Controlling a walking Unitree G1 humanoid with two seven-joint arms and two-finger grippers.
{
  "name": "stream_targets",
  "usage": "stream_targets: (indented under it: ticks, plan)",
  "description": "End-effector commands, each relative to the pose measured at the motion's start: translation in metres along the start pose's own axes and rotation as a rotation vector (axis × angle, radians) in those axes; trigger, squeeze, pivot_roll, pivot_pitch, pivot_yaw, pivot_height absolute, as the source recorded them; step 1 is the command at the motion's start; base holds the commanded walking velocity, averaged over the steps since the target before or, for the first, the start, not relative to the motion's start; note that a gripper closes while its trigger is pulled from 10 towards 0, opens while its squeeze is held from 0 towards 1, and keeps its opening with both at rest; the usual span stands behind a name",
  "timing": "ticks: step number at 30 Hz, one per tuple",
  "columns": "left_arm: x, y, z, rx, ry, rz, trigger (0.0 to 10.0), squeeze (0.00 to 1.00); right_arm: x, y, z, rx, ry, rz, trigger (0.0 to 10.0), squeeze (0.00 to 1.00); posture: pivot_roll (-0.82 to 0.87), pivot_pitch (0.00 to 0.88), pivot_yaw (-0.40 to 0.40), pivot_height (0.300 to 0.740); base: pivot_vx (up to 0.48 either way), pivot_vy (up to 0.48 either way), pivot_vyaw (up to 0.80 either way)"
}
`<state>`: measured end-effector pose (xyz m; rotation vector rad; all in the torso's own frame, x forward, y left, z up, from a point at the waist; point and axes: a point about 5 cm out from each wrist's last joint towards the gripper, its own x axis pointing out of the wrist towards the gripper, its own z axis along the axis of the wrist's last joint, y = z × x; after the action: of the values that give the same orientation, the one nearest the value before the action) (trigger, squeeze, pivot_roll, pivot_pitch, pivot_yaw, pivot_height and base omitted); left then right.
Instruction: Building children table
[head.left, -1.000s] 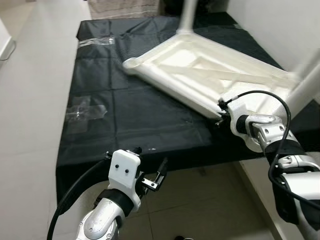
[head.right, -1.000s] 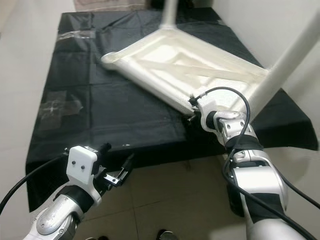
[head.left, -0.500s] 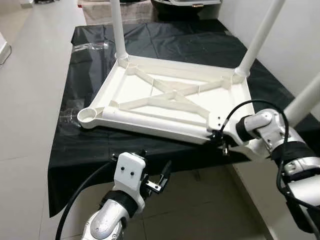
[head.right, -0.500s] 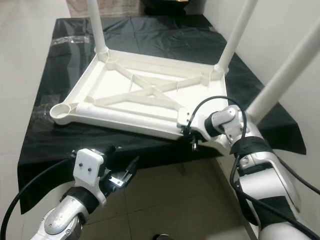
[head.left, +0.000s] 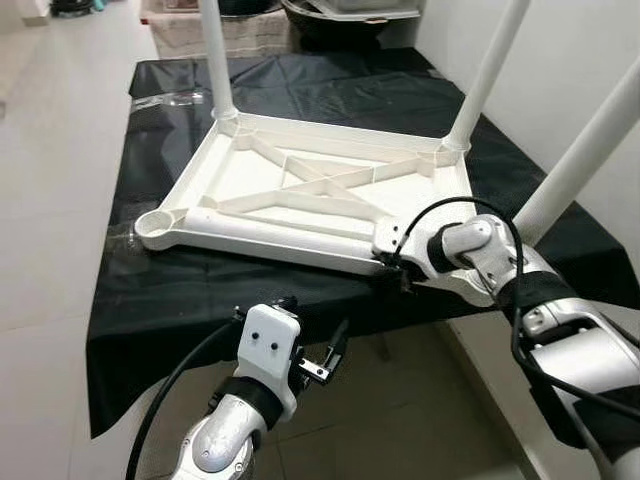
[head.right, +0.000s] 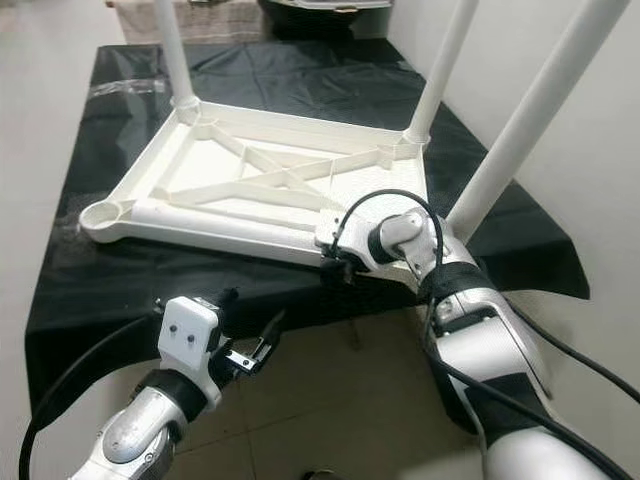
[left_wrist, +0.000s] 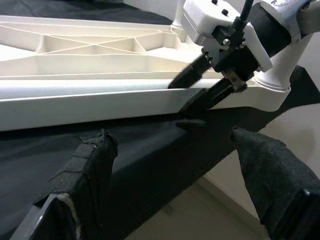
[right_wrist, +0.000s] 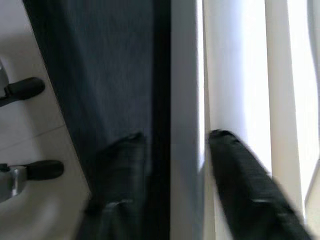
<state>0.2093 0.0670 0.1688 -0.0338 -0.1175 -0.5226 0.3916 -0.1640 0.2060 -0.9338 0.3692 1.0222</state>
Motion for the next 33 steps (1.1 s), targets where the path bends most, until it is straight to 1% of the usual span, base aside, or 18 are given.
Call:
stream_targets:
  ticks: [1, 2, 3, 4, 5, 6, 8, 9, 12, 13, 14, 19, 21, 22, 25, 29, 32, 33]
  plan:
    - [-0.001, 0.000, -0.006, -0.002, 0.020, 0.004, 10.0, 0.00, -0.006, -0.006, 0.003, -0.001, -0.021, -0.022, 10.0, 1.00, 0.09, 0.078, -0.093, 0.740, 0.000, 0.000, 0.00]
    - [-0.001, -0.001, -0.007, 0.001, 0.019, 0.001, 10.0, 0.00, -0.009, -0.006, 0.007, 0.023, -0.056, 0.029, 10.0, 0.00, 0.08, 0.067, -0.094, 0.740, 0.000, 0.000, 0.00]
    - [-0.001, -0.001, -0.007, 0.003, 0.018, -0.001, 10.0, 0.00, -0.011, -0.006, 0.009, 0.040, -0.082, 0.064, 10.0, 0.00, 0.08, 0.067, -0.094, 0.740, 0.000, 0.000, 0.00]
    - [-0.001, -0.001, -0.007, 0.003, 0.018, -0.001, 10.0, 0.00, -0.011, -0.006, 0.009, 0.040, -0.082, 0.064, 10.0, 0.00, 0.08, 0.067, -0.094, 0.740, 0.000, 0.000, 0.00]
    - [-0.001, -0.002, -0.008, 0.004, 0.018, -0.004, 10.0, 0.00, -0.012, -0.008, 0.017, 0.068, -0.135, 0.095, 10.0, 0.00, 0.08, 0.057, -0.093, 0.740, 0.000, 0.000, 0.00]
    - [-0.001, -0.002, -0.008, 0.004, 0.018, -0.004, 10.0, 0.00, -0.012, -0.008, 0.017, 0.068, -0.135, 0.095, 10.0, 0.00, 0.08, 0.057, -0.093, 0.740, 0.000, 0.000, 0.00]
    - [-0.002, -0.002, -0.009, 0.006, 0.017, -0.006, 10.0, 0.00, -0.010, -0.012, 0.032, 0.119, -0.217, 0.084, 10.0, 0.00, 0.08, 0.050, -0.092, 0.740, 0.000, 0.000, 0.00]
    - [-0.002, -0.002, -0.009, 0.006, 0.017, -0.006, 10.0, 0.00, -0.010, -0.012, 0.032, 0.119, -0.217, 0.084, 10.0, 0.00, 0.08, 0.050, -0.092, 0.740, 0.000, 0.000, 0.00]
    - [-0.002, -0.002, -0.004, 0.020, -0.018, 0.010, 10.0, 0.00, 0.004, -0.018, 0.053, 0.267, -0.283, -0.012, 10.0, 0.00, 0.08, 0.052, -0.090, 0.740, 0.000, 0.000, 0.00]
    - [-0.002, -0.002, -0.004, 0.020, -0.018, 0.010, 10.0, 0.00, 0.004, -0.018, 0.053, 0.267, -0.283, -0.012, 10.0, 0.00, 0.08, 0.052, -0.090, 0.740, 0.000, 0.000, 0.00]
    - [-0.002, -0.002, 0.001, 0.004, -0.034, 0.019, 10.0, 0.00, 0.010, -0.018, 0.056, 0.320, -0.279, -0.050, 10.0, 0.00, 0.09, 0.065, -0.091, 0.740, 0.000, 0.000, 0.00]
    - [-0.002, -0.004, 0.003, -0.005, -0.035, 0.013, 10.0, 0.00, 0.018, -0.014, 0.054, 0.351, -0.247, -0.072, 10.0, 0.00, 0.09, 0.073, -0.096, 0.740, 0.000, 0.000, 0.00]
    - [-0.006, -0.007, 0.003, -0.008, -0.029, 0.010, 10.0, 0.00, 0.027, -0.006, 0.050, 0.382, -0.219, -0.054, 10.0, 0.00, 0.10, 0.104, -0.098, 0.740, 0.000, 0.000, 0.00]
    - [-0.006, -0.007, 0.003, -0.008, -0.029, 0.010, 10.0, 0.00, 0.027, -0.006, 0.050, 0.382, -0.219, -0.054, 10.0, 0.00, 0.10, 0.104, -0.098, 0.740, 0.000, 0.000, 0.00]
    - [-0.010, -0.011, 0.003, -0.017, -0.020, 0.013, 10.0, 0.00, 0.037, 0.005, 0.046, 0.397, -0.188, -0.002, 10.0, 0.00, 0.09, 0.130, -0.099, 0.740, 0.000, 0.000, 0.00]
    - [-0.012, -0.013, 0.005, -0.022, -0.022, 0.012, 10.0, 0.00, 0.040, 0.008, 0.044, 0.396, -0.173, 0.016, 10.0, 0.00, 0.09, 0.151, -0.101, 0.740, 0.000, 0.000, 0.00]
    - [-0.012, -0.013, 0.005, -0.022, -0.022, 0.012, 10.0, 0.00, 0.040, 0.008, 0.044, 0.396, -0.173, 0.016, 10.0, 0.00, 0.09, 0.151, -0.101, 0.740, 0.000, 0.000, 0.00]
    - [-0.012, -0.014, 0.007, -0.025, -0.025, 0.013, 10.0, 0.00, 0.041, 0.009, 0.042, 0.400, -0.154, 0.020, 10.0, 0.00, 0.09, 0.158, -0.102, 0.740, 0.000, 0.000, 0.00]
